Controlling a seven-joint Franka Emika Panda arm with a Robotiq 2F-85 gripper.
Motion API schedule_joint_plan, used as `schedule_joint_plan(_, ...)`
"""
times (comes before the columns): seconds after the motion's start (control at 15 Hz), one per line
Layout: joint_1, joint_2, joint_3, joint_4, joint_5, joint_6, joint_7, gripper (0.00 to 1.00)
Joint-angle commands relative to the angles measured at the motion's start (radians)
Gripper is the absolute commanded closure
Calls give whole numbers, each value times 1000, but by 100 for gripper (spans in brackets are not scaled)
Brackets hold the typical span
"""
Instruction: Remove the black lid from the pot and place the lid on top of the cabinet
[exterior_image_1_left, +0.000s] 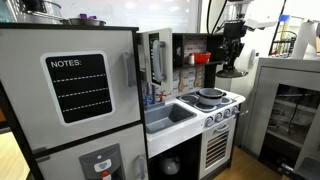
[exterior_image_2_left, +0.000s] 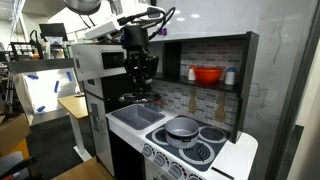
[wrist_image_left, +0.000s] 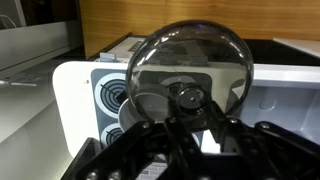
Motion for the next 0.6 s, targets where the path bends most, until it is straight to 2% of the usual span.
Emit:
schedule_joint_plan(0.0, 23, -45, -6, 14, -25, -63, 12, 92)
schedule_joint_plan(0.53, 48, -110, -5, 48, -34, -136, 15, 92)
